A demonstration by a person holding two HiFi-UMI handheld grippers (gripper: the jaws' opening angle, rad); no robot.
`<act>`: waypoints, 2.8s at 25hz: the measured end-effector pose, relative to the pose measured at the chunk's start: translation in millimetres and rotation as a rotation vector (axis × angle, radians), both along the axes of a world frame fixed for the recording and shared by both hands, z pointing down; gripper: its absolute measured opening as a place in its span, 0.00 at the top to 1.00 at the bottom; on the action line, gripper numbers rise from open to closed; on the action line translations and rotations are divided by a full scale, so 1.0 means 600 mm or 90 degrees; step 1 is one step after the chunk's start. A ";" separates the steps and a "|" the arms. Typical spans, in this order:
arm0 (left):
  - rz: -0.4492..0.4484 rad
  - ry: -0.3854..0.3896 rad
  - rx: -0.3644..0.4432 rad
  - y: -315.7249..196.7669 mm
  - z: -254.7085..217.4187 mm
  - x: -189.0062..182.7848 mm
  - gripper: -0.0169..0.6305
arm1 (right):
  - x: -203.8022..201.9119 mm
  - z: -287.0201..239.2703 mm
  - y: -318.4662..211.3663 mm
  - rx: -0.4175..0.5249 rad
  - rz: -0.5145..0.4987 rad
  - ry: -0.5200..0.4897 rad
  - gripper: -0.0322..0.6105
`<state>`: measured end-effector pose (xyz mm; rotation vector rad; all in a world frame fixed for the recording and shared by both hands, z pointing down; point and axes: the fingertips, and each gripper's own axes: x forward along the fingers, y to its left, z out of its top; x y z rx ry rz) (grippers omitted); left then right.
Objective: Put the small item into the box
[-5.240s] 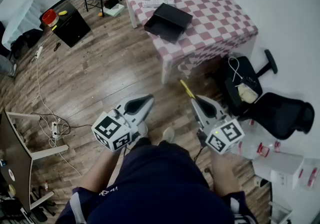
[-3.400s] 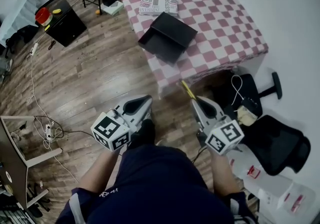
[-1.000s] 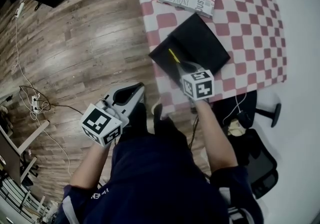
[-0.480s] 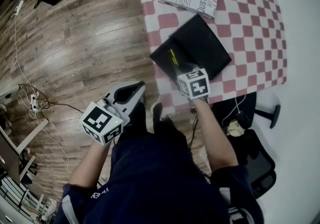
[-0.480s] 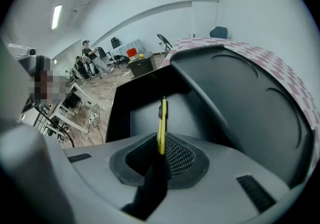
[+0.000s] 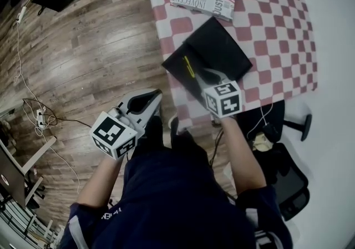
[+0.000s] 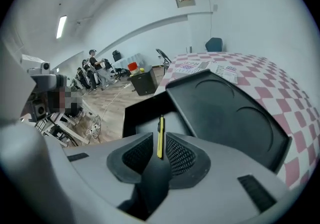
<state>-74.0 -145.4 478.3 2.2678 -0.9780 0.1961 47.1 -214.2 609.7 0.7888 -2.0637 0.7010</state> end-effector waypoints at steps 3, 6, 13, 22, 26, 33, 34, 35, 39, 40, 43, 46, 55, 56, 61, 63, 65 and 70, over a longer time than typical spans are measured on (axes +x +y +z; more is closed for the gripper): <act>0.009 -0.004 0.008 -0.001 -0.010 0.013 0.92 | 0.013 -0.036 0.005 0.014 0.015 -0.038 0.83; 0.017 -0.008 0.016 -0.003 -0.024 0.024 0.91 | 0.024 -0.075 0.012 0.033 0.027 -0.072 0.85; 0.043 -0.024 0.051 -0.002 -0.065 0.059 0.92 | 0.046 -0.169 0.041 0.083 0.025 -0.147 0.89; 0.066 -0.039 0.094 0.007 -0.119 0.097 0.91 | 0.084 -0.279 0.085 0.141 0.039 -0.220 0.91; 0.075 -0.041 0.108 0.014 -0.138 0.111 0.92 | 0.097 -0.313 0.105 0.162 0.044 -0.245 0.92; 0.095 -0.040 0.122 0.019 -0.153 0.130 0.92 | 0.111 -0.351 0.134 0.187 0.053 -0.261 0.92; 0.098 -0.040 0.123 0.020 -0.154 0.133 0.92 | 0.111 -0.354 0.137 0.189 0.054 -0.263 0.92; 0.100 -0.040 0.124 0.021 -0.156 0.135 0.92 | 0.112 -0.357 0.140 0.191 0.055 -0.265 0.92; 0.110 -0.038 0.128 0.022 -0.160 0.142 0.91 | 0.112 -0.366 0.142 0.200 0.059 -0.268 0.92; 0.111 -0.037 0.129 0.022 -0.162 0.143 0.91 | 0.111 -0.369 0.143 0.202 0.059 -0.270 0.92; 0.113 -0.034 0.130 0.022 -0.162 0.144 0.91 | 0.108 -0.374 0.147 0.206 0.055 -0.270 0.93; 0.112 -0.032 0.131 0.023 -0.161 0.145 0.92 | 0.108 -0.373 0.149 0.207 0.049 -0.266 0.93; 0.110 -0.029 0.131 0.020 -0.165 0.137 0.92 | 0.102 -0.374 0.148 0.203 0.049 -0.259 0.93; 0.110 -0.028 0.132 0.019 -0.166 0.137 0.92 | 0.102 -0.375 0.147 0.203 0.048 -0.259 0.93; 0.109 -0.028 0.132 0.018 -0.166 0.136 0.92 | 0.099 -0.371 0.146 0.199 0.046 -0.258 0.93; 0.109 -0.027 0.132 0.019 -0.165 0.136 0.91 | 0.098 -0.371 0.146 0.199 0.045 -0.257 0.93; 0.108 -0.027 0.131 0.019 -0.163 0.135 0.92 | 0.097 -0.370 0.146 0.199 0.044 -0.255 0.93; 0.109 -0.025 0.132 0.018 -0.163 0.135 0.92 | 0.094 -0.371 0.144 0.200 0.044 -0.253 0.93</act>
